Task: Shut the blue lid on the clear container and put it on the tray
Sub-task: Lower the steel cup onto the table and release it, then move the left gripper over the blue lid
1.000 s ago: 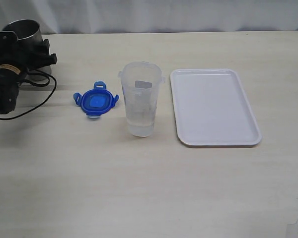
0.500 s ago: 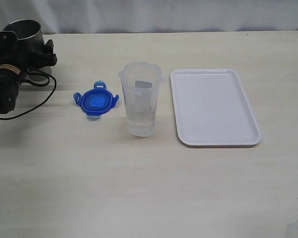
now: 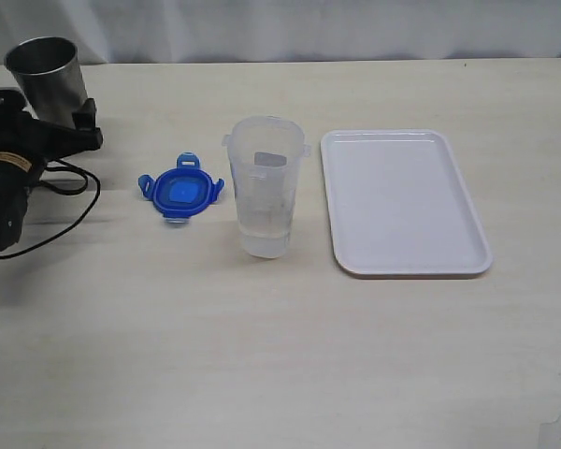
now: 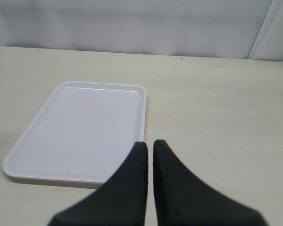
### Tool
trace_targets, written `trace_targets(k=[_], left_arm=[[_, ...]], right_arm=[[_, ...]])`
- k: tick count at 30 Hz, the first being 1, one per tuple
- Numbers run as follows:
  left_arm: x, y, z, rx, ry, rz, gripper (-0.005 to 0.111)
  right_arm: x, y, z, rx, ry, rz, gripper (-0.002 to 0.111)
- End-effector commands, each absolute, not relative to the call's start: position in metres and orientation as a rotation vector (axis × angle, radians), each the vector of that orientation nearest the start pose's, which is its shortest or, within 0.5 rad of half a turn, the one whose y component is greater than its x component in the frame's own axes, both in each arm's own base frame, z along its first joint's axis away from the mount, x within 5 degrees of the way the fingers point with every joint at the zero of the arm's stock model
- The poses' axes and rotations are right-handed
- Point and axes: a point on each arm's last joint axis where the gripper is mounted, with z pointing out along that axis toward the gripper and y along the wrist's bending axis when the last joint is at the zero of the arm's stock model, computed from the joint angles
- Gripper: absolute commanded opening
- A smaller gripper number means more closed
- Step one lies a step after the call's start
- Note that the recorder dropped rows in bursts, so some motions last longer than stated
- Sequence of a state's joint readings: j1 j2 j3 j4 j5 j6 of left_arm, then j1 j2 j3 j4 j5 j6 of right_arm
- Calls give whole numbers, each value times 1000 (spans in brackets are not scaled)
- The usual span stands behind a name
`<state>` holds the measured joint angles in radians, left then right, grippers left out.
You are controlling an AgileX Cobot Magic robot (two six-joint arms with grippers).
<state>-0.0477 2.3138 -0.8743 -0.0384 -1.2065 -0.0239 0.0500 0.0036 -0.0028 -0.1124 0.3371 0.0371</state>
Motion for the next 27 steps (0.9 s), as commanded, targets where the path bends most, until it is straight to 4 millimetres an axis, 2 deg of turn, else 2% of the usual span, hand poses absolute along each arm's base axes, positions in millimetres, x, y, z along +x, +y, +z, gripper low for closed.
trace_targets(k=[1, 6, 11, 13, 15, 16, 17, 18, 19, 20, 23, 27], left_arm=[[378, -13, 57, -30, 1711, -30, 97], [362, -12, 68, -30, 1724, -27, 97], [343, -12, 90, -16, 1714, -27, 96], [336, -11, 101, -24, 1698, -23, 84], [331, -11, 116, -29, 1664, -33, 59], [329, -12, 124, -28, 1691, -44, 38], [328, -13, 126, -33, 1729, -61, 26], [329, -16, 135, -8, 1813, -93, 8], [331, -19, 141, 35, 1868, -101, 2], [336, -25, 152, 116, 1992, -135, 0], [344, -28, 173, 130, 2206, -122, 0], [342, -35, 180, 156, 2381, 41, 1]], right_arm=[[54, -1, 183, -76, 1819, -46, 4], [54, -1, 183, -76, 1819, -46, 4], [54, -1, 183, -76, 1819, -46, 4], [54, -1, 183, -76, 1819, -46, 4], [54, -1, 183, -76, 1819, -46, 4], [54, -1, 183, -76, 1819, -46, 4], [54, -1, 183, -76, 1819, -46, 4], [54, -1, 183, -76, 1819, -46, 4], [54, -1, 183, -76, 1819, -46, 4], [54, -1, 183, -76, 1819, -46, 4], [54, -1, 183, -76, 1819, -46, 4], [54, -1, 183, -76, 1819, -46, 4]])
